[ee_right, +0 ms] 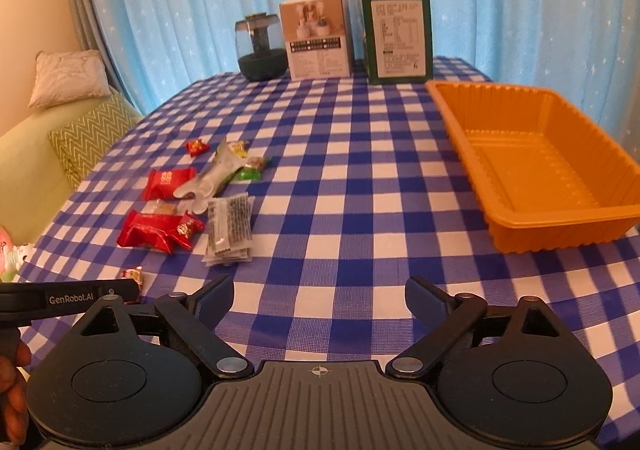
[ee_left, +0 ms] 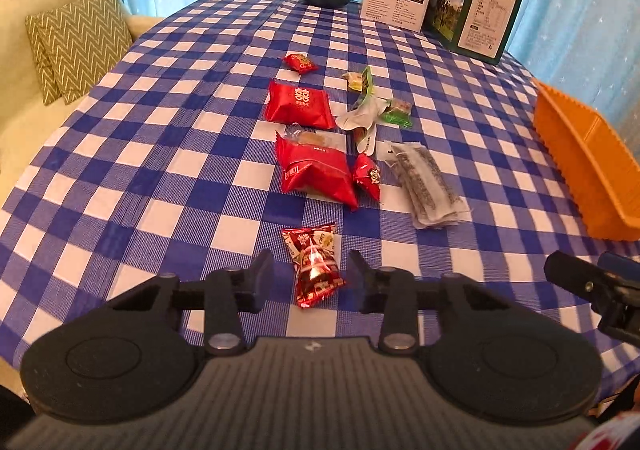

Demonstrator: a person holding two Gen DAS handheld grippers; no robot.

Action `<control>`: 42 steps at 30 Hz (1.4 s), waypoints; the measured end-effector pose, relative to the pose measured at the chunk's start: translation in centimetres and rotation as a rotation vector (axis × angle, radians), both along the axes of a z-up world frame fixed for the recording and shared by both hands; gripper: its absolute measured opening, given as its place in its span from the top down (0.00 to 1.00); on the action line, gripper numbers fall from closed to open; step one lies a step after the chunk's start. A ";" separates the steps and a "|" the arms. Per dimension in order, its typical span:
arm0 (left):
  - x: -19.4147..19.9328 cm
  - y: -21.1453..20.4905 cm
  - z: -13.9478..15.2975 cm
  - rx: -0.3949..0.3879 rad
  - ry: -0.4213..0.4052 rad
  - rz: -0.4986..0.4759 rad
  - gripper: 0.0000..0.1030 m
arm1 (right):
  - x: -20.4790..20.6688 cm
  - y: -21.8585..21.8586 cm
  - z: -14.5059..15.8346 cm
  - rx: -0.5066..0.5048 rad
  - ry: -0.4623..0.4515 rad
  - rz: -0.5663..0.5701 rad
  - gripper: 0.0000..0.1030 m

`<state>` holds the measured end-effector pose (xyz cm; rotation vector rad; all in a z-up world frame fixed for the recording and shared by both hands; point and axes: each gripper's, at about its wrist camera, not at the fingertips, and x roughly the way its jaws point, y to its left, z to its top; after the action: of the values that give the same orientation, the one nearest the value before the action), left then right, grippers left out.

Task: Organize snacks
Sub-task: 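Grasp the small red candy packet with the left tool while the right tool grasps the clear seaweed bag, then carry both packets to the orange tray and open both tools to drop them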

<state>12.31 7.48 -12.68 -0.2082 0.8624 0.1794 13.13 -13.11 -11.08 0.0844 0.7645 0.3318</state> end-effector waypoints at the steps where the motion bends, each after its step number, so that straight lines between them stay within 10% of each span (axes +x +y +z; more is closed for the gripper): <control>1: 0.1 -0.1 -0.2 0.009 -0.001 -0.003 0.70 | 0.2 0.1 -0.2 0.000 0.004 0.000 0.11; 9: 0.3 -0.7 -1.0 0.048 -0.008 -0.037 0.80 | 1.6 1.9 -1.3 0.002 0.002 0.047 0.12; 31: 0.4 1.3 1.1 0.015 -0.076 0.034 0.81 | 8.0 10.3 -3.8 -0.087 -0.014 0.218 0.55; 42: 0.7 0.0 2.1 0.015 -0.086 -0.006 0.81 | 6.0 7.6 -2.6 -0.072 -0.049 0.167 0.63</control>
<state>13.00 7.45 -10.59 -0.1984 0.7755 0.1703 19.15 -5.48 -13.69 -0.0561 0.7360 0.4630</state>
